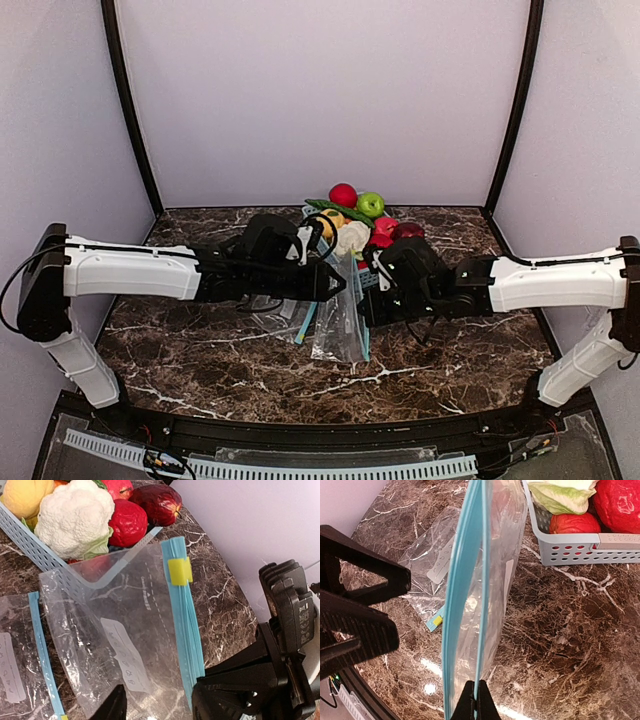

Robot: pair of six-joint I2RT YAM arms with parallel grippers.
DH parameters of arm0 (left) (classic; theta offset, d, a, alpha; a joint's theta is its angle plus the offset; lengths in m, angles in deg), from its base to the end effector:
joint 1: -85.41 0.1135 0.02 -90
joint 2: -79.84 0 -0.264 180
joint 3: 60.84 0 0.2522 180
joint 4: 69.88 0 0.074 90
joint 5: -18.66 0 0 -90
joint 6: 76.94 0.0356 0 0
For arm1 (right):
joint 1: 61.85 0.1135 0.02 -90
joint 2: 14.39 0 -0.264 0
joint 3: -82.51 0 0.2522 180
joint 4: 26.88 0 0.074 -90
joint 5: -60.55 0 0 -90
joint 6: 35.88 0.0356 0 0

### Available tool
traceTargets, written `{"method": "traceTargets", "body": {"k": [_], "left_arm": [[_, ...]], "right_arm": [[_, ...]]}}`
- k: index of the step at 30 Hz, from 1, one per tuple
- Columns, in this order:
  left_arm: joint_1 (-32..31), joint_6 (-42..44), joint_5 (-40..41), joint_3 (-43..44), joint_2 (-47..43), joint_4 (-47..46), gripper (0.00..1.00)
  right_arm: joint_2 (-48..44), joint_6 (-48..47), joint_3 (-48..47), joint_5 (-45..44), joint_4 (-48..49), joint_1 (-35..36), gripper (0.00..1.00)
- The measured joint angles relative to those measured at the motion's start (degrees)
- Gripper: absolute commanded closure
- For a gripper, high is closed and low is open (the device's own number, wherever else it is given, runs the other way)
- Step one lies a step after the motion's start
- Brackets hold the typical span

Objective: Place the food in the zip-top bag and seal the zipper
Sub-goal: Pass from the left arm to the right, then pass from the right arm to the left

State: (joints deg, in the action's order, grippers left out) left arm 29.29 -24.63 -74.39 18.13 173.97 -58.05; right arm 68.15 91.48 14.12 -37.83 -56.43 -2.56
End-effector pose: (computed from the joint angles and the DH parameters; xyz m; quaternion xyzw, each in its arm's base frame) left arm 0.2103 -0.3166 0.2611 0.1502 0.8391 -0.3970 0.3403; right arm 0.1624 0.2632 0.2382 -0.1462 0.9057 0.2482 0.3109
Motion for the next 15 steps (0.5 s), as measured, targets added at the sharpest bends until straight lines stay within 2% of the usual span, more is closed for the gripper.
{"method": "traceTargets", "body": {"k": [5,7,11,15], "left_arm": [[-0.4,-0.4,-1.4,0.6,1.6,-1.1,0.31],[-0.5,-0.4,-1.9,0.8,2.2,-1.2,0.26],[-0.7,-0.5,-2.1,1.3,3.0,-1.4,0.21],[-0.8,-0.4,-1.9,2.1,3.5,-1.3,0.21]], "right_arm": [[0.0,0.0,-0.3,-0.6,0.2,0.2,1.00],[0.1,-0.1,-0.5,-0.7,0.3,0.3,1.00],[0.3,-0.2,-1.2,-0.7,0.5,0.5,1.00],[0.7,-0.4,-1.5,-0.9,0.5,0.8,1.00]]}}
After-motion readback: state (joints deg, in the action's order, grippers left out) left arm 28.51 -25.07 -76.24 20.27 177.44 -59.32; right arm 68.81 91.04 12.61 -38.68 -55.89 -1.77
